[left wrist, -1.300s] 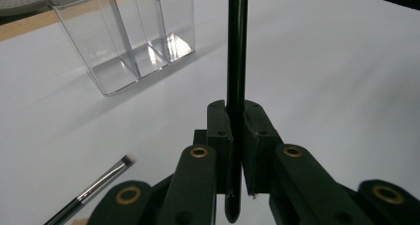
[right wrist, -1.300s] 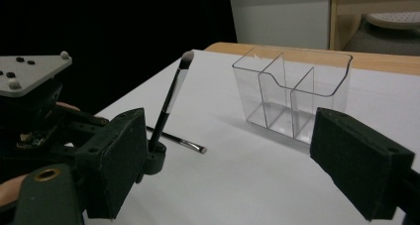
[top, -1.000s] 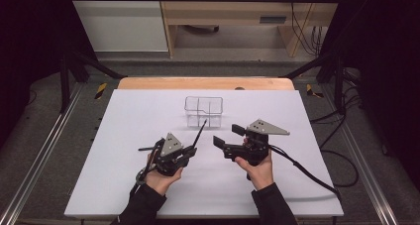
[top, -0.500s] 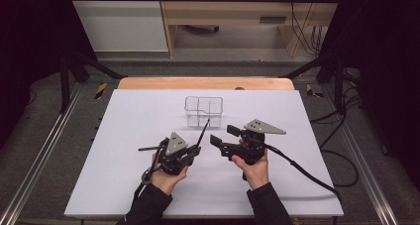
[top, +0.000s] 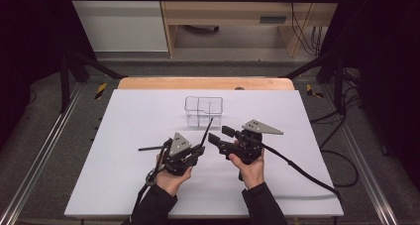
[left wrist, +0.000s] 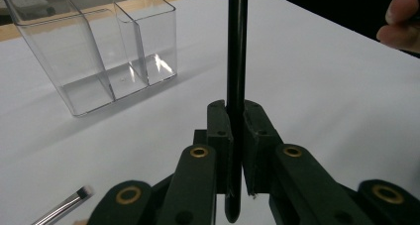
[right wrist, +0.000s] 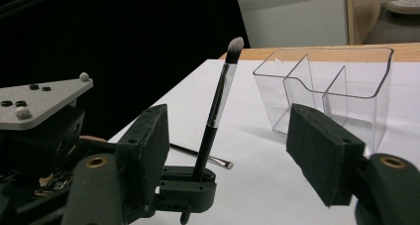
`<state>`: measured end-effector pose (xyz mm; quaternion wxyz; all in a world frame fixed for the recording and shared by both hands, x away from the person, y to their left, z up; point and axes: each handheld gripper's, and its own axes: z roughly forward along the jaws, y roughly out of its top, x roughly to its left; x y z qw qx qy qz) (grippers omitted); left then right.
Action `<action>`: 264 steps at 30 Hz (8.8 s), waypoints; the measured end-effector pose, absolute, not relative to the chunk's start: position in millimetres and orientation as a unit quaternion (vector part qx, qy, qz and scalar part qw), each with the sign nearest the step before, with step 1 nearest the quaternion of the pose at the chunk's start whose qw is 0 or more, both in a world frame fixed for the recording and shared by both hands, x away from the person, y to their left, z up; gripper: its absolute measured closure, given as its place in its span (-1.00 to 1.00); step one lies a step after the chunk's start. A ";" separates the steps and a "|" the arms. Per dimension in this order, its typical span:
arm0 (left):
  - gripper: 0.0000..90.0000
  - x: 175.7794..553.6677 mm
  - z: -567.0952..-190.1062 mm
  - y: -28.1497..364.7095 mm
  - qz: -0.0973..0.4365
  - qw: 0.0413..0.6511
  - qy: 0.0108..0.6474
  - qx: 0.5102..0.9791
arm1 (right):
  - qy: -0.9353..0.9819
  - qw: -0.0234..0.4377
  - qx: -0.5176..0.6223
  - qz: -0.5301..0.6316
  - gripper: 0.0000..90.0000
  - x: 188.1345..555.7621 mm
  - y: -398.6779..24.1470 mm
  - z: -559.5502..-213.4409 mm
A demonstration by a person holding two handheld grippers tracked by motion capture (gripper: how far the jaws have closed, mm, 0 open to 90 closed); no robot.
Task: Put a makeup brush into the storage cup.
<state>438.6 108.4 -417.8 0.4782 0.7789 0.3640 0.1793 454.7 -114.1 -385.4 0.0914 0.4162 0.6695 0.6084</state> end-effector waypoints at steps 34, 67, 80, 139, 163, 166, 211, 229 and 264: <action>0.84 432.0 -417.4 92.2 0.168 0.495 0.365 0.770 | 0.646 0.063 0.433 0.626 0.79 460.1 -107.2 -392.3; -0.40 429.2 -410.7 105.8 0.179 0.480 0.277 0.812 | 0.659 0.099 0.402 0.628 0.87 455.9 -116.0 -383.3; -0.64 430.3 -409.9 128.2 0.174 0.468 0.288 0.817 | 0.668 0.132 0.396 0.616 0.87 457.8 -119.6 -381.5; -0.76 445.9 -409.1 210.7 0.181 0.452 0.303 0.820 | 0.659 0.219 0.394 0.602 0.87 519.7 -105.2 -343.8; -0.75 448.0 -410.2 212.3 0.179 0.447 0.298 0.824 | 0.653 0.231 0.402 0.598 0.87 552.1 -89.6 -340.7; -0.75 448.6 -410.3 213.3 0.177 0.448 0.299 0.824 | 0.653 0.233 0.401 0.599 0.87 554.8 -87.8 -338.7; -0.76 449.4 -411.3 212.9 0.175 0.446 0.292 0.828 | 0.631 0.258 0.425 0.595 0.87 595.8 -69.3 -345.5; -0.75 449.3 -411.2 212.7 0.177 0.445 0.291 0.828 | 0.646 0.261 0.432 0.573 0.87 604.1 -56.9 -367.8; -0.74 448.2 -410.6 211.7 0.179 0.444 0.287 0.830 | 0.683 0.240 0.442 0.530 0.87 602.8 -39.4 -408.7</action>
